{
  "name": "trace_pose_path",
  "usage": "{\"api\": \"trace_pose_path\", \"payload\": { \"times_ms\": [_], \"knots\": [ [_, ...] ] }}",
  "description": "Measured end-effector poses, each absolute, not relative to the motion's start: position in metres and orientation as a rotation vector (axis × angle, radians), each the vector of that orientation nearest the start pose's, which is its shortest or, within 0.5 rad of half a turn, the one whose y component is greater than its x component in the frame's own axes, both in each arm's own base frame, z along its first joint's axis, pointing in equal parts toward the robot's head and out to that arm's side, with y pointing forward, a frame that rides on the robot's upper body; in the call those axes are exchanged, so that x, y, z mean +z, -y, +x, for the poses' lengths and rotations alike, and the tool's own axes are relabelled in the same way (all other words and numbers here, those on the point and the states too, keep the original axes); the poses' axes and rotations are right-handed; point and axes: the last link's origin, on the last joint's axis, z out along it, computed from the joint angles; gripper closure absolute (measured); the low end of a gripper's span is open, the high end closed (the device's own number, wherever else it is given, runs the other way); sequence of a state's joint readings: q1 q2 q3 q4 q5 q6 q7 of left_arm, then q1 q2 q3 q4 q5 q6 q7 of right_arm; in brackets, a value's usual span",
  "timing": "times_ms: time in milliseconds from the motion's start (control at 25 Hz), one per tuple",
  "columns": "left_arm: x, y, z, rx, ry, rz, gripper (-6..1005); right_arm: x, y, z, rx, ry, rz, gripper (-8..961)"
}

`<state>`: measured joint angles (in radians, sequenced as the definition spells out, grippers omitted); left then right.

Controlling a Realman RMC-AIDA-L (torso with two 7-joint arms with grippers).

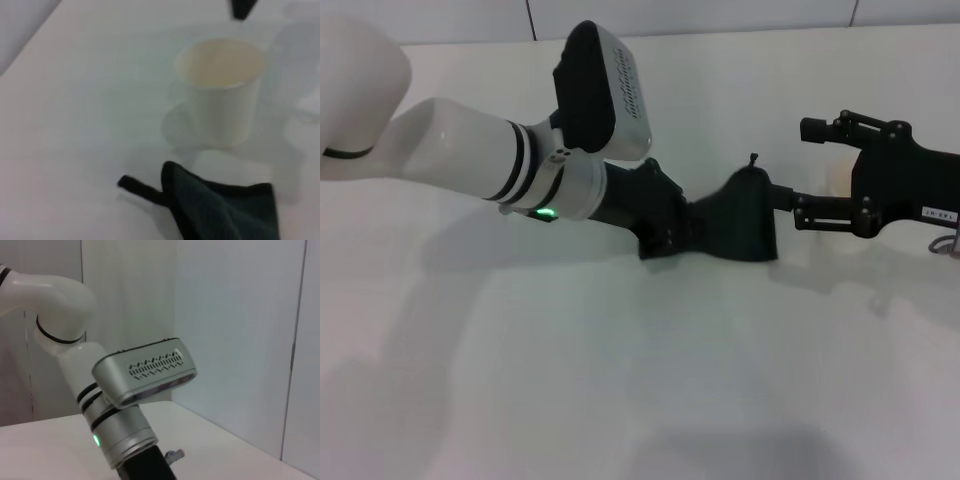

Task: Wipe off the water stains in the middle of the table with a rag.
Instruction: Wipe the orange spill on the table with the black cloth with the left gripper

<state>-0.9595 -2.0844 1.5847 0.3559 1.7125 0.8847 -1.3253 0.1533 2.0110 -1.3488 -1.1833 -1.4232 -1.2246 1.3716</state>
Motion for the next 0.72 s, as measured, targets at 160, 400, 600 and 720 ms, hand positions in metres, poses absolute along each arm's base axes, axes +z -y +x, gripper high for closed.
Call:
{"api": "trace_pose_path", "payload": {
  "times_ms": [160,400,600,720],
  "knots": [
    [-0.122,-0.399,-0.170,0.032,-0.021,-2.898,897,0.028,-0.308,0.227,0.702,-0.253,-2.542,97],
    [-0.118,-0.408,-0.168,0.036,-0.019,-2.846,897,0.028,-0.307,0.229,0.700,-0.261,-2.542,97],
    [-0.114,-0.416,-0.167,0.029,-0.010,-2.795,897,0.028,-0.306,0.229,0.701,-0.260,-2.544,97],
    [-0.111,-0.419,-0.164,0.005,-0.007,-2.778,897,0.028,-0.306,0.229,0.701,-0.260,-2.544,97]
  ]
}}
